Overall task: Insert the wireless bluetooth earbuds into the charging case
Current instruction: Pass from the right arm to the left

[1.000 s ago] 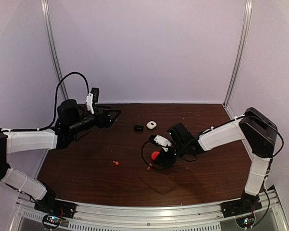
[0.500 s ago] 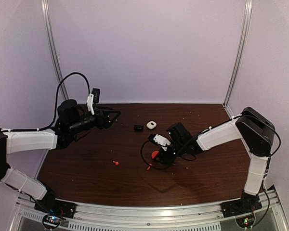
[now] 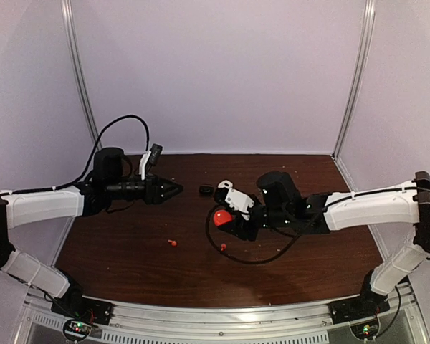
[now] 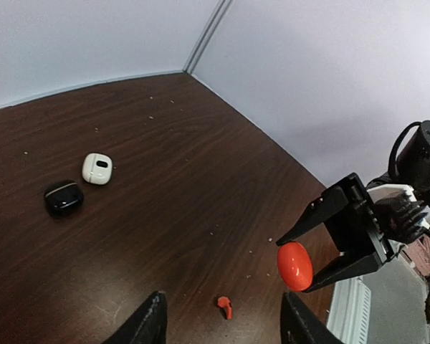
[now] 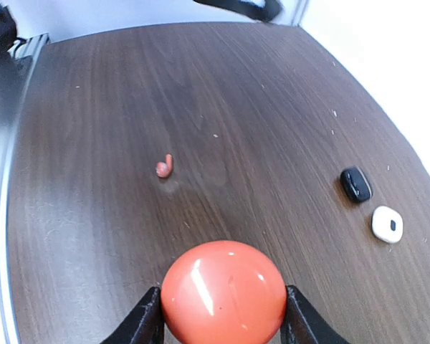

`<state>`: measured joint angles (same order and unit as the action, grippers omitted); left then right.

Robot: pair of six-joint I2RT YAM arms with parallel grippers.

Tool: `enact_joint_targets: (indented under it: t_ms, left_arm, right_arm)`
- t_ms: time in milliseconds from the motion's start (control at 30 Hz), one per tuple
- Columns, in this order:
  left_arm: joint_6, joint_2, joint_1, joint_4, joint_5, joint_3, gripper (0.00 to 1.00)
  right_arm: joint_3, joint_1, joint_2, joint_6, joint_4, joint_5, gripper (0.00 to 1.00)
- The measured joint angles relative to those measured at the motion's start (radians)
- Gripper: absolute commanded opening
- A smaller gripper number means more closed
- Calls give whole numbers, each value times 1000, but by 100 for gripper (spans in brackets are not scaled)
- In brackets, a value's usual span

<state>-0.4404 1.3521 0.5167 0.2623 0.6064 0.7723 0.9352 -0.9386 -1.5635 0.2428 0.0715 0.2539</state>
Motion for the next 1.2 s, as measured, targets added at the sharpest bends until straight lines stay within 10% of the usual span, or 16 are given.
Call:
enact_joint_targets:
  t_ms: [400,1200]
  left_arm:
    - [48,85,120,-214,312,109,53]
    - [56,249,294,-225,380,213,40]
  right_arm:
    - [3,-201,118,131,-115,-252,42]
    - [43,-311,120,207,-186,-396,43]
